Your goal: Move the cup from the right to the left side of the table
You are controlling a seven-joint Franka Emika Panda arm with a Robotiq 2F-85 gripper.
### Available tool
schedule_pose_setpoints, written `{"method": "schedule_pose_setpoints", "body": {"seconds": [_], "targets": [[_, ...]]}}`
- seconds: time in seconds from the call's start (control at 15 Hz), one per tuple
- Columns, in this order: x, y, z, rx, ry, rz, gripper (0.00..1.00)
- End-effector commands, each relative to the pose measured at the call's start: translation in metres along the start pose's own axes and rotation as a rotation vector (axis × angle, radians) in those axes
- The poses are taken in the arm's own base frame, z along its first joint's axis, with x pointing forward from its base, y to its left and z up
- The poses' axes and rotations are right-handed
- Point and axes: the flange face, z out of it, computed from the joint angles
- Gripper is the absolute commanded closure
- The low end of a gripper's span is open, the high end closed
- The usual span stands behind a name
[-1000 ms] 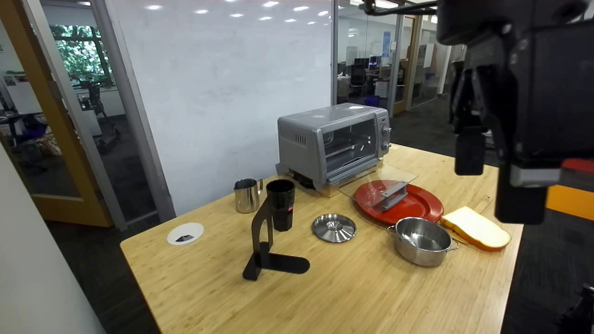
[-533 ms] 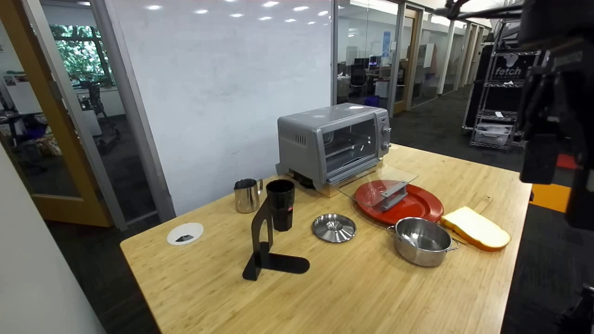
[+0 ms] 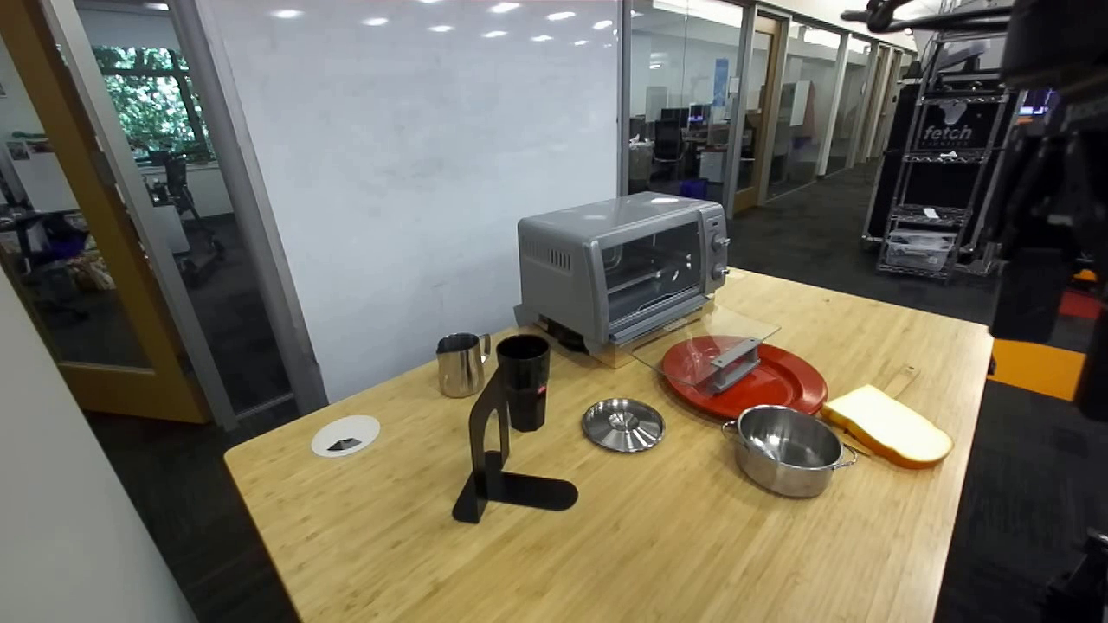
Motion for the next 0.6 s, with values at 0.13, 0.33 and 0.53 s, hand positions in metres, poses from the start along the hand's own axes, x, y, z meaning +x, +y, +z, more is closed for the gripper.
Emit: {"method": "schedule_pose_setpoints", "body": {"seconds": [0.13,0.33,0.53], "targets": [[-0.023,0.044,-0.006,0.016,0.02,0.117,0.0],[-0.062,0.082,-0.01,0.027,0.045,0.25,0.0],[-0.102,0.112,-0.013,0.037,0.067,0.37,0.0]]}}
